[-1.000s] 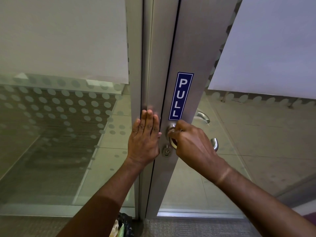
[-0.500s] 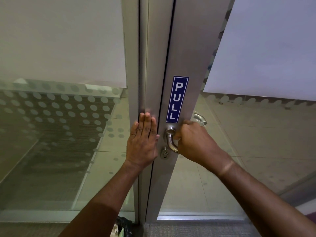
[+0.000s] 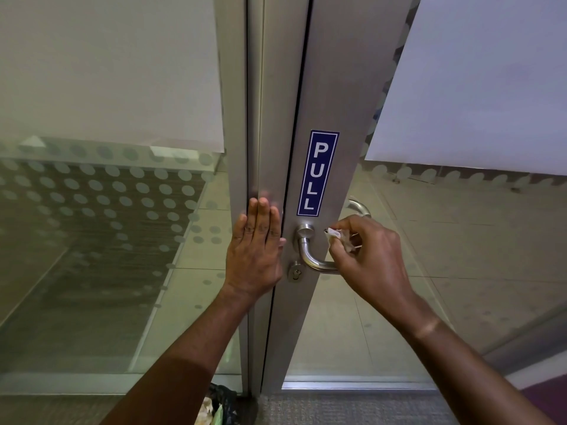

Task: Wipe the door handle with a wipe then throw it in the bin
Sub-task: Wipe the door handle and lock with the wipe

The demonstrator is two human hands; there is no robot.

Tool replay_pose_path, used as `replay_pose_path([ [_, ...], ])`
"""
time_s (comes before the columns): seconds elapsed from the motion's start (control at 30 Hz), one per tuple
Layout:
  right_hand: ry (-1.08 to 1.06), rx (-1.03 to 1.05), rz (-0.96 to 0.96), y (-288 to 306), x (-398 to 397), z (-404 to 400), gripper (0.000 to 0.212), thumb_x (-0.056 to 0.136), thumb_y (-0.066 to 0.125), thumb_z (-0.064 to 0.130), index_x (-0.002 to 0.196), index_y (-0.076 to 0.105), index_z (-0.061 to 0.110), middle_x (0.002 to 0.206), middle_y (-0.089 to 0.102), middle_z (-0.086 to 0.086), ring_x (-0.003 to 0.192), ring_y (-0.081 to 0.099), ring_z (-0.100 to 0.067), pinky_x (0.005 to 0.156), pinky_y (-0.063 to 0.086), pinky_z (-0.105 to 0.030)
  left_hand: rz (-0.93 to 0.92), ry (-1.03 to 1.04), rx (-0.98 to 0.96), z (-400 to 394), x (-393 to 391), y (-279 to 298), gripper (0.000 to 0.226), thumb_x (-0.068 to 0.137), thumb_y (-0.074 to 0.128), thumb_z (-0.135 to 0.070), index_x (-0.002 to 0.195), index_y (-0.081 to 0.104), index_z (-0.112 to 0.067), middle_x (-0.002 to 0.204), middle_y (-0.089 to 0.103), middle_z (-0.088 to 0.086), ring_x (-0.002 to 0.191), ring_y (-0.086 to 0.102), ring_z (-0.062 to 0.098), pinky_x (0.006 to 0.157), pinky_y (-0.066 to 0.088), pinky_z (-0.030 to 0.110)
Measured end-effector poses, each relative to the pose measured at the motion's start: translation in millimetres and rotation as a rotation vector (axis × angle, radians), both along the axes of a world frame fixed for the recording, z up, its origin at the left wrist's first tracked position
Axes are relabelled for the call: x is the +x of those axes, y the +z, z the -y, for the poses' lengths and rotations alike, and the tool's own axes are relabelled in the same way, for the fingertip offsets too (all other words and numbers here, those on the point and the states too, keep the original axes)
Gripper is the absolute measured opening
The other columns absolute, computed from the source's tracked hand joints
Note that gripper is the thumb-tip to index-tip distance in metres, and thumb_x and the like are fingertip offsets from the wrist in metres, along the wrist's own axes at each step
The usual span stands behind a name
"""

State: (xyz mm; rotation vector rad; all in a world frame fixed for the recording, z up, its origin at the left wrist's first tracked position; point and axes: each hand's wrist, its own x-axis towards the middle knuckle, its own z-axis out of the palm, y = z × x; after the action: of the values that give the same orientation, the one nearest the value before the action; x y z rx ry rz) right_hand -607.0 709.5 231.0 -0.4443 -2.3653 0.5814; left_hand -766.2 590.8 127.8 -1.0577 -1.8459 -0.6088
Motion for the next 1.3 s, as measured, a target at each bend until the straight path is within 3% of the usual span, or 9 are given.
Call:
replay_pose_path([
  [0.2, -0.012, 0.031, -0.059, -10, -17, 10, 0.007, 0.083, 0.075, 0.011, 0.09, 0.077, 0.011, 0.082, 0.077, -0.004, 0.073, 0.072, -0.017, 0.074, 0.06, -0.028, 0.002, -0.006, 0.009, -1, 0, 0, 0.062, 0.106, 0.017, -0.029, 0.153, -0.016, -0.008, 0.161, -0.025, 0.01, 0.151, -0.017, 0.023, 0.123, -0.008, 0.037],
  [0.3, -0.016, 0.092, -0.048, -8, -20, 17, 0.009, 0.08, 0.077, 0.004, 0.089, 0.077, 0.006, 0.086, 0.077, -0.01, 0.079, 0.074, -0.023, 0.084, 0.047, -0.021, -0.002, -0.002, 0.005, -1, -1, -1, 0.063, 0.105, 0.018, -0.029, 0.153, -0.016, -0.008, 0.161, -0.026, 0.01, 0.151, -0.017, 0.023, 0.123, -0.008, 0.037],
  [0.4, -0.035, 0.098, 0.021, -9, -20, 18, 0.008, 0.082, 0.073, 0.002, 0.087, 0.077, 0.006, 0.083, 0.077, -0.011, 0.075, 0.073, -0.024, 0.078, 0.051, -0.02, 0.003, 0.0, 0.009, -1, 0, 0, 0.062, 0.105, 0.017, -0.029, 0.153, -0.016, -0.008, 0.161, -0.026, 0.01, 0.151, -0.017, 0.023, 0.123, -0.009, 0.037],
  [0.5, -0.056, -0.006, 0.154, -10, -21, 14, 0.01, 0.085, 0.068, 0.004, 0.081, 0.077, 0.007, 0.078, 0.076, -0.011, 0.071, 0.071, -0.023, 0.068, 0.059, -0.03, 0.0, -0.004, 0.01, -1, 1, 0, 0.061, 0.106, 0.017, -0.029, 0.153, -0.016, -0.008, 0.161, -0.026, 0.01, 0.151, -0.017, 0.023, 0.123, -0.009, 0.037],
  [0.6, -0.083, -0.097, 0.174, -6, -18, 12, 0.012, 0.086, 0.068, 0.01, 0.092, 0.078, 0.012, 0.085, 0.077, -0.005, 0.073, 0.068, -0.015, 0.063, 0.05, -0.016, 0.01, -0.003, 0.003, 0, 1, 0, 0.062, 0.106, 0.017, -0.029, 0.153, -0.016, -0.008, 0.161, -0.026, 0.01, 0.15, -0.018, 0.023, 0.123, -0.009, 0.037],
  [0.73, -0.026, 0.061, -0.004, -3, -13, 19, 0.023, 0.081, 0.075, 0.01, 0.104, 0.075, 0.01, 0.097, 0.076, -0.009, 0.088, 0.071, -0.022, 0.081, 0.053, -0.027, 0.02, -0.005, -0.005, 0, 1, 1, 0.062, 0.106, 0.017, -0.03, 0.153, -0.017, -0.009, 0.161, -0.027, 0.01, 0.15, -0.018, 0.023, 0.123, -0.009, 0.037],
  [0.87, 0.03, 0.281, 0.079, -10, -20, 29, 0.035, 0.076, 0.079, 0.012, 0.109, 0.071, 0.002, 0.103, 0.069, -0.017, 0.103, 0.065, -0.035, 0.089, 0.054, -0.044, 0.018, -0.005, -0.013, 1, 1, -1, 0.063, 0.106, 0.018, -0.03, 0.153, -0.017, -0.008, 0.161, -0.026, 0.01, 0.15, -0.017, 0.023, 0.123, -0.008, 0.038],
  [1.1, 0.068, 0.429, 0.203, -26, -29, 30, 0.04, 0.073, 0.084, 0.014, 0.109, 0.071, 0.003, 0.108, 0.068, -0.015, 0.111, 0.062, -0.034, 0.092, 0.053, -0.047, 0.009, -0.008, -0.01, 1, 1, 0, 0.063, 0.106, 0.019, -0.029, 0.153, -0.016, -0.008, 0.161, -0.026, 0.01, 0.151, -0.017, 0.024, 0.123, -0.008, 0.038],
  [1.3, 0.099, 0.42, 0.325, -19, -29, 37, 0.036, 0.083, 0.074, 0.015, 0.116, 0.067, 0.004, 0.117, 0.063, -0.014, 0.12, 0.054, -0.031, 0.098, 0.052, -0.046, 0.023, -0.021, -0.024, 2, 2, 1, 0.062, 0.106, 0.019, -0.029, 0.154, -0.016, -0.008, 0.161, -0.026, 0.01, 0.15, -0.017, 0.023, 0.123, -0.008, 0.038],
])
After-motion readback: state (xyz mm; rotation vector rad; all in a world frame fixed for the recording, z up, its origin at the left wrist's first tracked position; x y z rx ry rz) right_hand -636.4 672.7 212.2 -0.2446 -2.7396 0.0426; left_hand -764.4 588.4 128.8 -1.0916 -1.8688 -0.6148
